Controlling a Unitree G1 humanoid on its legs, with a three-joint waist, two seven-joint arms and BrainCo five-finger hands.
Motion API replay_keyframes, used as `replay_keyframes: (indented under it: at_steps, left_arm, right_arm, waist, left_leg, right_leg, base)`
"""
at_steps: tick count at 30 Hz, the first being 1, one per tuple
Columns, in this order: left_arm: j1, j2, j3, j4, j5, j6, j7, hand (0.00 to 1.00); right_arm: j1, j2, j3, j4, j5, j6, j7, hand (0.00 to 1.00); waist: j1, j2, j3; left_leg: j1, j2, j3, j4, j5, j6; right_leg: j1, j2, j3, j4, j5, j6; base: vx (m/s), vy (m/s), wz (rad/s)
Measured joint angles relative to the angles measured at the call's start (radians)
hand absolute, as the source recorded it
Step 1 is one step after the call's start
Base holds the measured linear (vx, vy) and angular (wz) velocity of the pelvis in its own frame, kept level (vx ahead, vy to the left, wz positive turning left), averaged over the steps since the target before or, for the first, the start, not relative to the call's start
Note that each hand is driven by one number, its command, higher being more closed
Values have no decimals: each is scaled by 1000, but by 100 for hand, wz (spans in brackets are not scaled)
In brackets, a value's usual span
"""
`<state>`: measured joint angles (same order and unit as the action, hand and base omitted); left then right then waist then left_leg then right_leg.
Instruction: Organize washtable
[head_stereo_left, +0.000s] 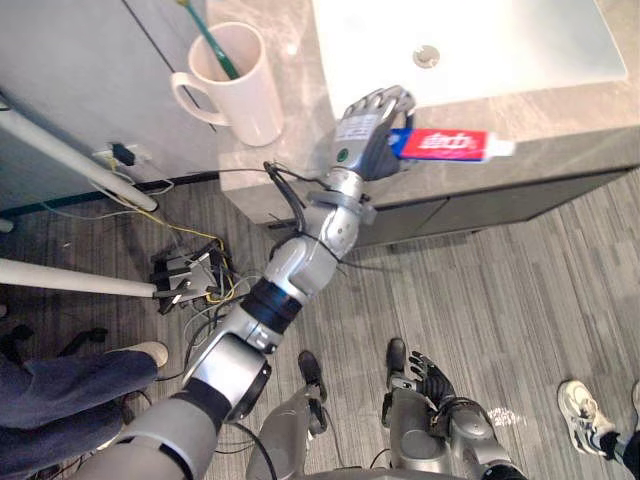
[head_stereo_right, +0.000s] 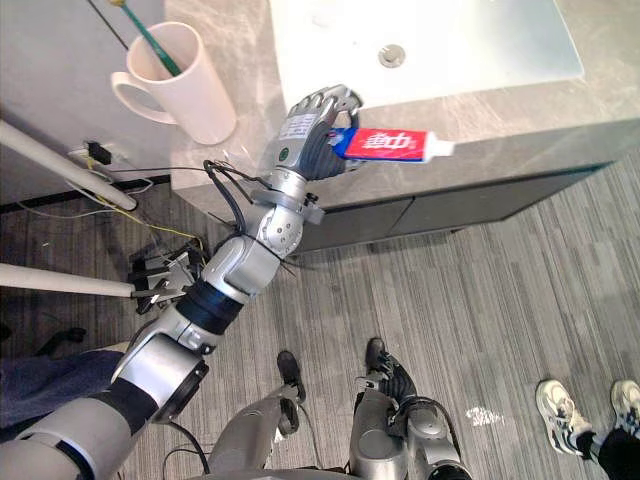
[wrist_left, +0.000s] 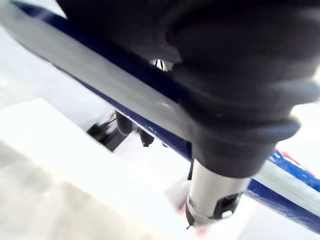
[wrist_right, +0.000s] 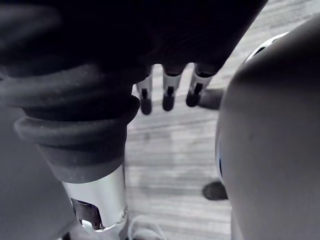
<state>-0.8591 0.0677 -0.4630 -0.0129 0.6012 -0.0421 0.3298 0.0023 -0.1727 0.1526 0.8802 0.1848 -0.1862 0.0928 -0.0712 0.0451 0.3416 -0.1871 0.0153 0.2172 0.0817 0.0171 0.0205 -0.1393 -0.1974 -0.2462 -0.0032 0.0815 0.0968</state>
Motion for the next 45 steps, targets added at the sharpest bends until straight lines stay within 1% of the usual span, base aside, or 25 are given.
replay_keyframes:
  at_steps: [1,2,3,6,8,10,11,13,16,19,20,21,22,23,25,26,28,29,30,33,34,36,38,41,45]
  left_arm:
    - [23,-5,3,-30,-11,-15,-1,100]
    - [37,-4,3,-40,-21,-20,-2,100]
    - [63,-5,2,-45,-41,-29,-4,100]
    - [104,-6,2,-45,-81,-34,-35,100]
    - [105,-6,3,-46,-93,-35,-47,100]
    - [121,-6,7,-70,-117,-36,-48,100]
    - [151,-6,17,-98,-128,-44,-49,100]
    - [199,-6,37,-131,-139,-53,-57,100]
    - [276,-3,64,-159,-159,-54,-71,100]
    - [377,12,87,-177,-159,-55,-91,100]
    - [392,16,88,-183,-159,-55,-92,100]
    - [423,16,88,-193,-159,-56,-96,100]
    - [451,16,90,-203,-159,-58,-104,100]
    - [492,16,99,-217,-159,-66,-114,100]
    - [552,17,121,-236,-163,-78,-118,100]
    - [567,17,127,-244,-172,-78,-118,100]
    - [608,16,139,-263,-203,-88,-125,100]
    - [611,16,139,-263,-208,-89,-130,100]
    - [618,16,140,-263,-219,-95,-133,100]
    - [641,15,140,-263,-237,-100,-133,100]
    - [647,15,140,-263,-237,-100,-133,100]
    - [651,15,134,-262,-238,-100,-133,100]
    - [652,15,116,-259,-240,-100,-132,100]
    - [652,15,108,-227,-246,-100,-132,100]
    - [652,15,102,-189,-245,-100,-132,100]
  right_arm:
    - [3,-4,0,3,-5,1,3,0]
    - [6,-6,0,6,-8,2,3,0]
    - [8,-9,1,10,-10,3,7,0]
    - [13,-15,0,22,-17,17,16,0]
    - [17,-14,1,23,-18,19,16,0]
    - [31,-11,0,16,-18,19,17,0]
    - [44,-8,0,3,-16,22,16,0]
    - [76,7,-22,-57,-15,31,16,0]
    - [115,29,-52,-208,20,38,8,0]
    - [154,48,-69,-479,30,35,-8,0]
    - [155,48,-74,-531,29,34,-9,0]
    - [155,48,-96,-649,29,31,-12,0]
    - [152,49,-115,-733,29,21,-13,0]
    - [147,52,-143,-840,29,-4,-30,0]
    - [130,71,-185,-1007,30,-40,-51,0]
    - [125,79,-192,-1053,32,-52,-56,0]
    - [95,90,-187,-1180,43,-97,-70,0]
    - [89,93,-185,-1202,45,-107,-71,0]
    - [73,110,-173,-1236,62,-122,-71,0]
    - [47,137,-88,-1295,119,-124,-71,0]
    - [42,140,-64,-1302,132,-126,-70,0]
    - [20,152,15,-1305,196,-134,-66,0]
    - [18,157,60,-1304,253,-136,-66,0]
    - [-1,157,119,-1291,306,-131,-55,0]
    - [-4,152,163,-1283,319,-112,-19,0]
  waist:
    - [9,7,-7]
    - [10,10,-12]
    - [12,18,-30]
    - [10,35,-71]
    - [11,38,-79]
    - [12,38,-101]
    - [13,38,-122]
    - [18,39,-149]
    - [28,37,-182]
    - [31,27,-210]
    - [31,24,-211]
    - [31,18,-215]
    - [31,13,-224]
    - [32,7,-237]
    - [32,-8,-261]
    - [32,-12,-268]
    - [32,-24,-285]
    - [32,-25,-285]
    - [33,-25,-286]
    - [35,-26,-299]
    - [35,-26,-300]
    - [35,-27,-302]
    - [38,-29,-309]
    - [40,-30,-328]
    - [37,-33,-337]
  left_leg:
    - [13,-1,0,-8,0,0]
    - [20,-3,0,-12,0,0]
    - [23,-6,0,-15,0,0]
    - [37,-15,1,-34,6,4]
    - [56,-17,-1,-41,6,4]
    - [61,-18,-3,-46,6,4]
    - [61,-18,-3,-49,6,4]
    - [62,-17,-5,-51,6,4]
    - [67,-16,-8,-56,6,4]
    - [100,-18,0,-85,13,1]
    - [103,-18,2,-87,13,1]
    - [111,-18,3,-95,14,-1]
    - [117,-18,4,-109,19,-4]
    - [122,-19,3,-122,29,0]
    - [129,-16,4,-132,33,-4]
    - [131,-15,3,-136,34,-5]
    - [140,-14,-2,-137,35,-5]
    - [145,-14,-4,-138,35,-5]
    - [153,-15,-7,-141,35,-5]
    - [155,-17,-12,-153,42,-6]
    - [155,-17,-13,-154,43,-6]
    - [155,-17,-18,-154,46,-6]
    - [155,-17,-25,-157,50,-8]
    - [158,-18,-29,-169,59,-6]
    - [168,-20,-42,-173,62,-5]
  right_leg:
    - [9,-2,0,0,-2,2]
    - [14,-3,-1,1,-4,5]
    - [15,-7,-1,2,-5,6]
    - [20,-12,-2,-1,-4,8]
    - [39,-13,-4,-4,-4,8]
    - [46,-14,-7,-12,-5,10]
    - [49,-13,-9,-19,-4,11]
    - [51,-12,-11,-22,-4,11]
    - [59,-10,-16,-28,-4,11]
    - [76,-9,-15,-34,-4,12]
    - [78,-8,-14,-34,-4,12]
    - [81,-8,-14,-35,-4,12]
    - [81,-7,-14,-36,-4,12]
    - [81,-5,-15,-37,-4,12]
    - [85,-1,-15,-42,-4,12]
    - [87,1,-16,-45,-4,12]
    - [104,4,-25,-54,-4,12]
    - [109,4,-27,-54,-4,12]
    - [118,3,-29,-54,-5,13]
    - [117,3,-32,-54,-6,14]
    - [118,3,-33,-54,-6,14]
    - [120,3,-38,-54,-6,14]
    - [123,4,-46,-54,-6,14]
    - [123,4,-51,-54,-6,15]
    - [137,3,-59,-54,-9,19]
  base:
    - [-44,14,9]
    - [-46,25,0]
    - [-28,36,0]
    - [-8,25,-2]
    - [0,0,0]
    - [0,0,0]
    - [0,0,0]
    - [0,0,0]
    - [-2,-16,2]
    - [-24,-10,-7]
    - [-32,-14,-8]
    - [-34,-12,-3]
    - [0,0,0]
    - [0,0,0]
    - [6,-15,-1]
    - [17,-36,1]
    - [15,-33,8]
    - [1,-20,10]
    - [-27,-8,5]
    - [-34,-7,4]
    - [-45,-20,5]
    - [-42,-20,7]
    - [-31,-18,9]
    - [-18,-14,5]
    - [-19,-6,8]
